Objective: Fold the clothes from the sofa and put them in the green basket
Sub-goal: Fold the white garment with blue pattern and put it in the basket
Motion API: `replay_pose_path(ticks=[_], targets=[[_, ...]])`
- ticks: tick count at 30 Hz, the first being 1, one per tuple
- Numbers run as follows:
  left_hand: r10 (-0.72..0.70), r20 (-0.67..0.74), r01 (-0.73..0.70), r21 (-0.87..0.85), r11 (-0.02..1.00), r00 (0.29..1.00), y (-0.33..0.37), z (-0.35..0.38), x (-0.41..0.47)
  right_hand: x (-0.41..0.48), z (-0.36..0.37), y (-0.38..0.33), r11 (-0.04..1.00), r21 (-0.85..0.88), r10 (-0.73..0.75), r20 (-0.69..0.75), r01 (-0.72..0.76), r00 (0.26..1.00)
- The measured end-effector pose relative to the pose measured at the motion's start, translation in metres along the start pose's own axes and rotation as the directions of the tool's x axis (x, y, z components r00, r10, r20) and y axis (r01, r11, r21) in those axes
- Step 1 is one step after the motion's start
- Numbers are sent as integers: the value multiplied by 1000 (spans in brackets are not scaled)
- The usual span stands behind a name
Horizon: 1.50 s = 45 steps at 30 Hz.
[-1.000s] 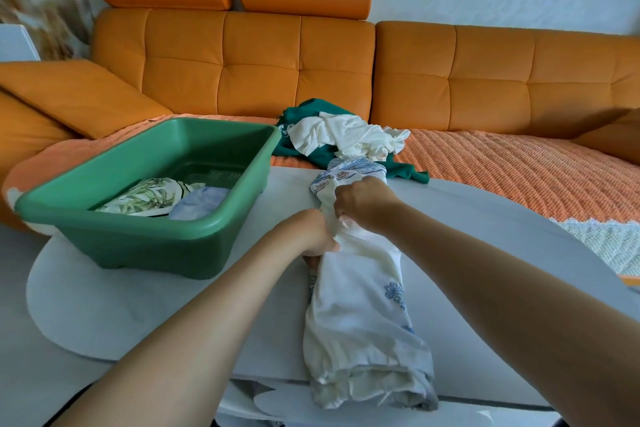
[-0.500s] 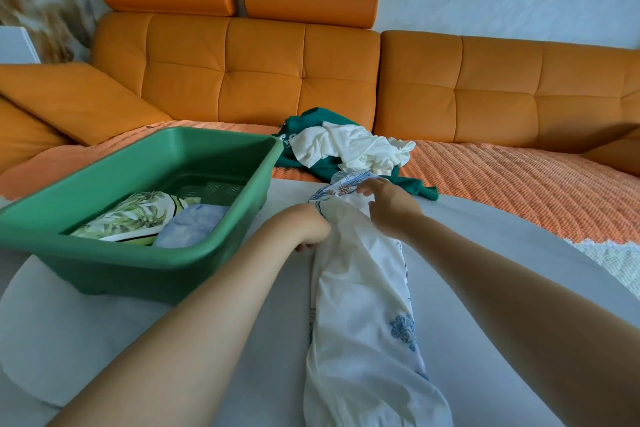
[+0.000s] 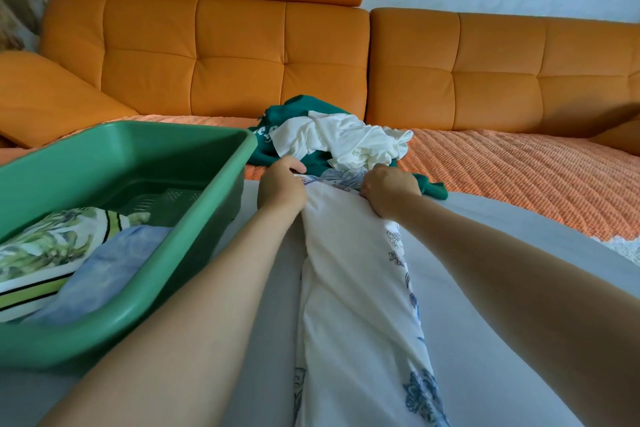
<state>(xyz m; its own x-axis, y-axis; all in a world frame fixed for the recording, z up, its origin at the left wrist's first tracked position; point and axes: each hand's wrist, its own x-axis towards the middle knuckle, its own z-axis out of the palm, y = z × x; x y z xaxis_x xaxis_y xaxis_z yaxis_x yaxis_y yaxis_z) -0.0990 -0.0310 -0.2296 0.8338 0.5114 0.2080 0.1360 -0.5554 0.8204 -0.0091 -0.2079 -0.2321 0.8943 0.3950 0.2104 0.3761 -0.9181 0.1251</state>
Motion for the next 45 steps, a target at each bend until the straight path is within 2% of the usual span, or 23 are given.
replay_pose_path(ticks=[2,4,6,8,10,12,14,16,18,22,25,28,33,36,39,41,43,45], targets=[[-38,52,33,80,996,998,-4,7,3,6,5,1,999,-22,39,-17,-39,999],[-148,120,112,267,957,982,-3,11,2,10,6,2,996,-16,84,-38,-85,996],[-155,86,100,450,887,984,9,9,-3,14,6,3,993,4,122,-47,-122,991],[26,107,-73,466,882,994,27,9,-7,14,5,3,988,60,149,-101,-143,984],[140,285,-258,432,864,948,46,12,-17,11,6,-2,982,161,127,-184,-98,975],[64,490,-316,452,834,869,52,24,-32,5,7,-8,954,299,52,-173,2,984],[-2,590,-388,532,752,807,40,37,-42,-2,14,-11,926,370,-57,-52,73,997],[25,581,-413,546,729,813,21,42,-45,-6,22,-7,939,334,-129,114,85,985],[37,564,-401,537,742,825,6,40,-39,-4,24,3,956,291,-101,236,29,967],[-46,549,-321,554,768,834,-13,33,-25,6,20,11,978,203,-30,348,-43,937],[-44,542,-315,552,772,839,-20,29,-21,7,17,6,996,92,-26,337,-6,941],[-22,532,-333,561,758,847,-17,28,-23,-3,9,0,999,41,-34,230,25,973],[147,444,-412,590,695,884,0,15,-37,-43,-10,-8,966,244,-112,108,82,988],[270,406,-474,573,668,873,13,5,-56,-79,-26,-11,928,349,-158,45,133,986],[389,400,-556,541,631,830,27,-6,-82,-119,-44,-12,896,412,-159,-55,167,986],[505,390,-638,484,599,770,38,-16,-102,-143,-52,-9,887,438,-135,-53,145,989],[591,400,-713,387,584,701,51,-28,-127,-162,-58,-2,900,432,-78,37,54,996],[578,461,-725,260,638,674,61,-38,-155,-175,-62,6,917,391,17,167,-82,986]])
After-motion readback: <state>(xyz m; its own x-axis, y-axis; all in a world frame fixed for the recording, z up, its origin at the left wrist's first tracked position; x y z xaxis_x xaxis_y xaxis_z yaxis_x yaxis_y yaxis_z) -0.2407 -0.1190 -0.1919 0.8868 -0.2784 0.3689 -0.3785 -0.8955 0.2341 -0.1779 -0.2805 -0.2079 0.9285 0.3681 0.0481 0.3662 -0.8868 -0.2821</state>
